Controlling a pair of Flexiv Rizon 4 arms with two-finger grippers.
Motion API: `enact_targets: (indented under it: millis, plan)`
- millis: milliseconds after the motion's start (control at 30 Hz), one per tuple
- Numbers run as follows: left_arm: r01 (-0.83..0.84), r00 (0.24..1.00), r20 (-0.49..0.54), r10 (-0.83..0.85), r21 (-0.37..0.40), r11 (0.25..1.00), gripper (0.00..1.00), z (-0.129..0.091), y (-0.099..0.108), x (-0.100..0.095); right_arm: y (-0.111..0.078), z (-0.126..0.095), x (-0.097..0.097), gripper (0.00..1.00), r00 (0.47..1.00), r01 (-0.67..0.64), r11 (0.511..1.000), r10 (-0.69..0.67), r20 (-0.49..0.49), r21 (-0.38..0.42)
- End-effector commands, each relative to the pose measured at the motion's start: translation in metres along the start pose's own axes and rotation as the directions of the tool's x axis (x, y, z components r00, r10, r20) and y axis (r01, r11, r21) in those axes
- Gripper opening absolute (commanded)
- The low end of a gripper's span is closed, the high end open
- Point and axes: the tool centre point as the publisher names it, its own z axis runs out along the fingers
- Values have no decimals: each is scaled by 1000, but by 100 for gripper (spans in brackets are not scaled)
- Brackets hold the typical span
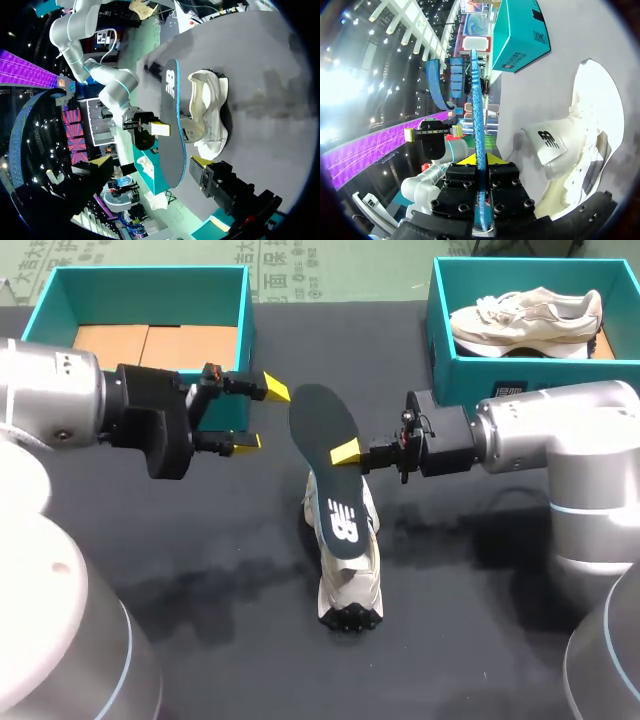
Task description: Take the shoe out of the shoebox, open the shoe tongue, remove and reinsert the insole, then place the shoe into the shoebox
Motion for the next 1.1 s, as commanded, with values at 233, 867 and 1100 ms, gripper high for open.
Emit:
enact_targets:
  millis: [233, 867, 1100]
  plan:
    - [-73, 988, -134, 81, 59, 996, 100, -3, 20, -13, -13, 0, -1, 0, 1000, -3, 1000, 3, 4, -29]
    - [-13, 845, -524, 104, 173, 985, 100, 4, 42, -69, -13, 0, -1, 0, 1000, -3, 1000, 3, 4, -29]
    - [-2, 687, -711, 152, 207, 978, 100, 20, 42, -79, -13, 0, -1, 0, 1000, -3, 1000, 3, 4, -29]
